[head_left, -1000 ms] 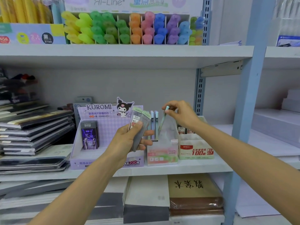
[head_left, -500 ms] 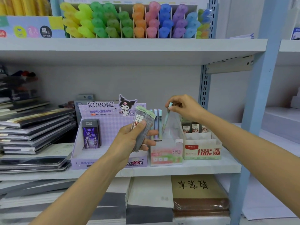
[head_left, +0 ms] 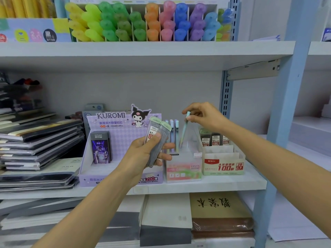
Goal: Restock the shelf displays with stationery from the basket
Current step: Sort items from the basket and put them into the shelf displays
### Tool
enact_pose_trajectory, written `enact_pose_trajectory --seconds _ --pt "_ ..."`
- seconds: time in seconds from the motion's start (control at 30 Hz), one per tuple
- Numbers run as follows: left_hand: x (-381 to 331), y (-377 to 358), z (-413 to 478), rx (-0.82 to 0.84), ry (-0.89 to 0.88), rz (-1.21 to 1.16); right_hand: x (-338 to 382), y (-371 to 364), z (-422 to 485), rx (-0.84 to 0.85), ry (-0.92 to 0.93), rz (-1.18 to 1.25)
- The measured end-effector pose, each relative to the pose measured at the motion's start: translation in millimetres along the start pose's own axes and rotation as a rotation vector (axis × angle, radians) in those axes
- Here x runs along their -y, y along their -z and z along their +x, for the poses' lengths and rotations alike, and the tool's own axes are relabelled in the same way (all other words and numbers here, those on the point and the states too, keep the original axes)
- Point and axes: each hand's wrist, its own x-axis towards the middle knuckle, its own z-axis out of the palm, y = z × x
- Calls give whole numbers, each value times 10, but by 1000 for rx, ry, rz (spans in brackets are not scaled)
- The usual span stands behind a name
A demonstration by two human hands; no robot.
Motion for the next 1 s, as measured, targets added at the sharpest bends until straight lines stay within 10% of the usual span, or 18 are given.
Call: enact_pose_trajectory --seconds 1.0 --pt "3 -11 49 -8 4 -25 -6 -193 188 -186 -153 6"
